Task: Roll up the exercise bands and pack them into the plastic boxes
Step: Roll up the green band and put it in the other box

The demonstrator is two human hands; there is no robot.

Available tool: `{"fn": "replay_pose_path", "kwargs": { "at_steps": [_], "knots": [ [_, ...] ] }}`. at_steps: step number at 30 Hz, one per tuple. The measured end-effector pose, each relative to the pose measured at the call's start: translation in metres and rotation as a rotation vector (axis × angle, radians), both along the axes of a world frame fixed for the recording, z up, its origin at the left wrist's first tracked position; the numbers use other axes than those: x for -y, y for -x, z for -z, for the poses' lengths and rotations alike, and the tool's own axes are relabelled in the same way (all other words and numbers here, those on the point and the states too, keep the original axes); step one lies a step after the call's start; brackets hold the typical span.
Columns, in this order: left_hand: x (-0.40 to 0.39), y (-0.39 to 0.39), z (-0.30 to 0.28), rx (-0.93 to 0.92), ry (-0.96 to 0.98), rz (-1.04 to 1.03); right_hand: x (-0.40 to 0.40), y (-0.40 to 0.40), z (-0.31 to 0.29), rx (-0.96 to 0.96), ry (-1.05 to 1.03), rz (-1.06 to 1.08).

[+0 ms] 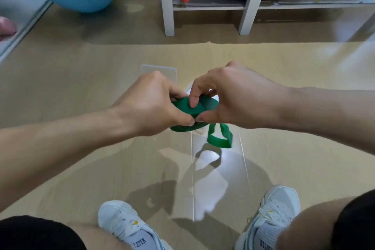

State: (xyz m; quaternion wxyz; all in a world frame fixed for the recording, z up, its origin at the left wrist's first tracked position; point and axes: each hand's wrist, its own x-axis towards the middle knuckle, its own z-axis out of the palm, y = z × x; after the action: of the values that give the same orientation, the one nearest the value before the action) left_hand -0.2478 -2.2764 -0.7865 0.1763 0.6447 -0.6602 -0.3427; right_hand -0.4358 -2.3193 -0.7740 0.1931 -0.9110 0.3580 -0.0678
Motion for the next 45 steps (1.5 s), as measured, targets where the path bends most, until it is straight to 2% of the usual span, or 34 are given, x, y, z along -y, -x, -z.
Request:
{"fn": "replay_pose_path", "kwargs": {
  "at_steps": [3,9,12,14,18,22,25,30,35,38,41,45],
  "knots": [
    [0.001,-0.006,-0.005,-0.119,-0.049,-0.059,0.010,0.008,0.001,0.118,-0.206,0.038],
    [0.004,-0.019,-0.003,-0.406,-0.135,-0.185,0.018,0.016,0.007,0.266,-0.349,0.169],
    [0.003,-0.023,0.004,-0.487,-0.180,-0.192,0.018,0.012,0.001,0.275,-0.375,0.178],
    [0.003,-0.022,0.007,-0.433,-0.170,-0.151,0.015,0.007,-0.003,0.225,-0.347,0.176],
    [0.001,-0.011,0.005,-0.072,-0.078,0.039,0.002,-0.004,-0.010,0.032,-0.179,0.096],
    [-0.003,-0.001,0.003,0.017,-0.018,0.052,-0.004,-0.011,-0.010,-0.053,-0.021,0.012],
    [-0.001,-0.005,-0.001,-0.030,-0.033,0.026,-0.001,-0.008,-0.007,-0.003,-0.040,0.025],
    [0.004,-0.016,-0.006,-0.306,-0.141,-0.091,0.014,0.005,-0.007,0.280,-0.320,0.141],
    [0.004,-0.021,-0.004,-0.510,-0.172,-0.147,0.024,0.018,0.007,0.295,-0.434,0.154],
    [0.003,-0.024,0.002,-0.570,-0.210,-0.134,0.024,0.018,0.005,0.295,-0.422,0.155],
    [0.004,-0.023,0.007,-0.538,-0.179,-0.131,0.021,0.012,-0.004,0.225,-0.365,0.138],
    [0.003,-0.015,0.002,-0.176,-0.074,0.033,0.009,-0.001,-0.010,0.045,-0.175,0.084]
  ]
}}
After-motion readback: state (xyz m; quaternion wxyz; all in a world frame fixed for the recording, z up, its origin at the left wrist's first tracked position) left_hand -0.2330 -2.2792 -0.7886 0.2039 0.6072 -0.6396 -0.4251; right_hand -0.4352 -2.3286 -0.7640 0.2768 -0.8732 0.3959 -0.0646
